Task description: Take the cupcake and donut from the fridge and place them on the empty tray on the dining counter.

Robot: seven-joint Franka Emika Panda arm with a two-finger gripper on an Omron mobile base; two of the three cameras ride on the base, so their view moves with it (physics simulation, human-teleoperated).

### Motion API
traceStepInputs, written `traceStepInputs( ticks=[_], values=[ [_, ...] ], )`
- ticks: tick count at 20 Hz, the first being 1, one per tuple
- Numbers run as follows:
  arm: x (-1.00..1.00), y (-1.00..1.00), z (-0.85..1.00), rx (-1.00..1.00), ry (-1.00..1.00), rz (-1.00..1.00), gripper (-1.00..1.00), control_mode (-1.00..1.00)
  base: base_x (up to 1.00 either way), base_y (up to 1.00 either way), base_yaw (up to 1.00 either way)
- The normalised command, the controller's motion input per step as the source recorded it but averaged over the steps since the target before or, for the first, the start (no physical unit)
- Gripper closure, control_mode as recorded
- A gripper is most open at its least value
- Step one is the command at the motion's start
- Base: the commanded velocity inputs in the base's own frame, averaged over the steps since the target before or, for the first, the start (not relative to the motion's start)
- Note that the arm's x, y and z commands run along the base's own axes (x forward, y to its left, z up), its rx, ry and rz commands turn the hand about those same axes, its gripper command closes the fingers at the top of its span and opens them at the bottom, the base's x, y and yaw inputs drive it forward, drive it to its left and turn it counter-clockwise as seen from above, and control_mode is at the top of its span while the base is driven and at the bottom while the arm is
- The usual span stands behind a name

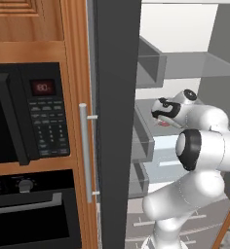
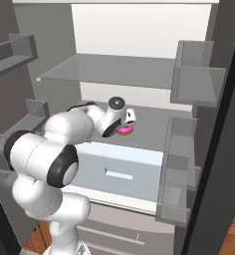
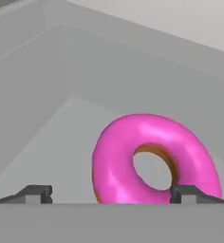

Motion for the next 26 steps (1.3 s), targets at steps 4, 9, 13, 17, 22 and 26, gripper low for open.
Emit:
traceStepInputs(
  ticks=[4,9,13,17,22,26],
  values=[
    [0.47,0.00,-0.06,0.00,0.00,0.02,-1.00,-1.00,0.00,0.00,0.00],
    [0.34,0.00,-0.21,0.00,0.00,0.02,-1.00,-1.00,0.00,0.00,0.00],
    [0.13,-0.01,-0.45,0.00,0.00,0.01,-1.00,-1.00,0.00,0.00,0.00],
    [-0.18,0.00,-0.81,0.00,0.00,0.00,-1.00,-1.00,0.00,0.00,0.00],
    [-0.55,-0.03,-0.85,0.00,-0.03,0.00,-1.00,-1.00,0.00,0.00,0.00],
    [-0.42,-0.04,-0.79,0.00,0.00,0.00,-1.00,-1.00,0.00,0.00,0.00]
  ],
)
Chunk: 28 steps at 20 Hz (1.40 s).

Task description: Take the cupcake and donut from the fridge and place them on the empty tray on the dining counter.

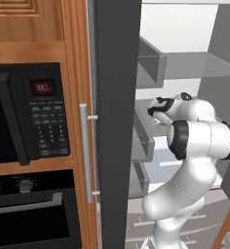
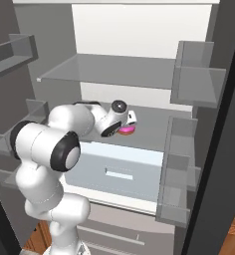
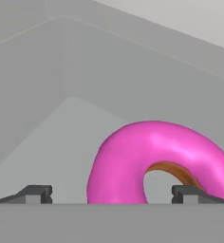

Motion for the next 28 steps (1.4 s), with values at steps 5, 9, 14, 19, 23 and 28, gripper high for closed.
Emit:
traceStepInputs(
  ticks=[5,9,14,19,23,28],
  values=[
    [-0.05,-0.08,-0.69,0.00,0.04,0.00,-1.00,-1.00,0.00,0.00,0.00],
    [0.04,-0.01,-0.66,0.00,0.06,0.00,1.00,-1.00,0.00,0.00,0.00],
    [-0.30,-0.09,-0.36,0.00,-0.02,0.00,1.00,-1.00,0.00,0.00,0.00],
    [-0.91,-0.23,0.22,0.00,-0.10,0.04,1.00,-1.00,0.00,0.00,0.00],
    [-0.95,-0.13,0.96,0.00,-0.02,0.08,1.00,-1.00,0.00,0.00,0.00],
    [-0.99,-0.08,1.00,-0.02,0.00,0.15,1.00,-1.00,0.00,0.00,0.00]
  ],
)
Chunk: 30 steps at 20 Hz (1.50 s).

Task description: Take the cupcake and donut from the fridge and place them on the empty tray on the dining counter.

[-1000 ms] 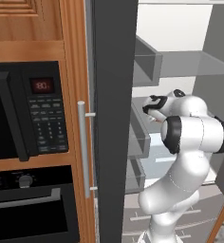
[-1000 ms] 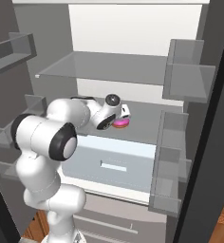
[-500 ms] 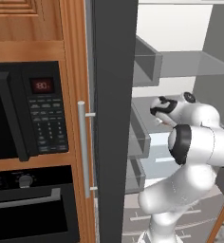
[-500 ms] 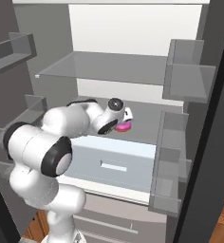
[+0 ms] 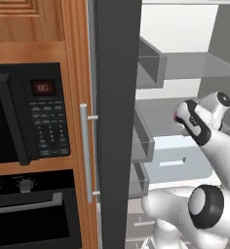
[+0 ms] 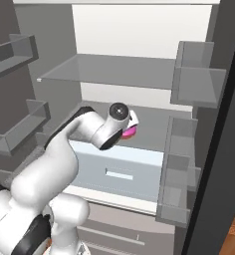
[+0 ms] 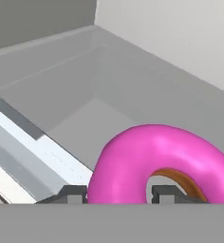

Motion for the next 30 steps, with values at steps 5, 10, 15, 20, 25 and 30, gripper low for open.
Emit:
traceStepInputs(
  ticks=[5,10,15,20,25,30],
  values=[
    [-1.00,0.13,0.96,-0.11,-0.06,0.17,1.00,-1.00,0.00,0.00,0.00],
    [-1.00,0.39,0.60,-0.15,-0.20,0.15,1.00,-1.00,0.00,0.00,0.00],
    [-1.00,0.13,0.20,-0.10,-0.25,0.07,1.00,-1.00,0.00,0.00,0.00],
    [-0.75,0.00,0.29,-0.01,-0.05,0.00,1.00,-1.00,0.00,0.00,0.00],
    [-0.12,0.00,0.35,0.00,0.00,0.00,1.00,-1.00,0.00,0.00,0.00],
    [0.00,0.00,0.04,0.00,0.00,0.00,1.00,1.00,0.06,0.00,0.00]
  ],
)
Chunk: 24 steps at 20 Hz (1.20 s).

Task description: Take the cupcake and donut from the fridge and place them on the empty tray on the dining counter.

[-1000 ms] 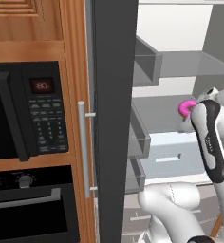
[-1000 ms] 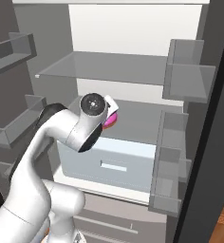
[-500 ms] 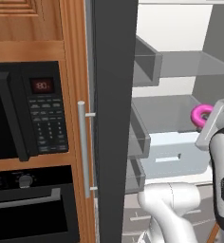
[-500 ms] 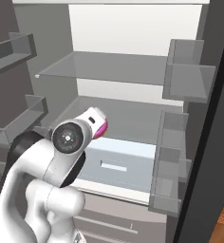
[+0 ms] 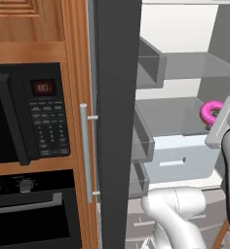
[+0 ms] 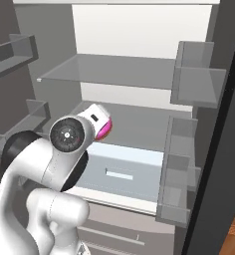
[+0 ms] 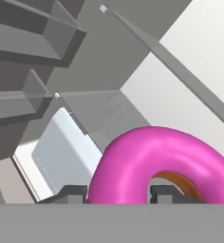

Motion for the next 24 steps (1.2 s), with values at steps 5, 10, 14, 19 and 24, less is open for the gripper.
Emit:
traceStepInputs(
  ticks=[5,10,14,19,24],
  values=[
    [0.00,0.00,0.00,0.00,0.00,0.00,1.00,1.00,-0.42,-0.14,0.00],
    [0.00,0.00,0.00,0.00,0.00,0.00,1.00,1.00,-1.00,-0.03,-0.03],
    [0.00,0.00,0.00,0.00,0.00,0.00,1.00,1.00,-1.00,-0.01,-0.08],
    [0.00,0.00,0.00,0.00,0.00,0.00,1.00,1.00,-0.89,-0.20,-0.40],
    [0.00,0.00,0.00,0.00,0.00,0.00,1.00,1.00,-0.49,-0.03,-0.62]
  ],
)
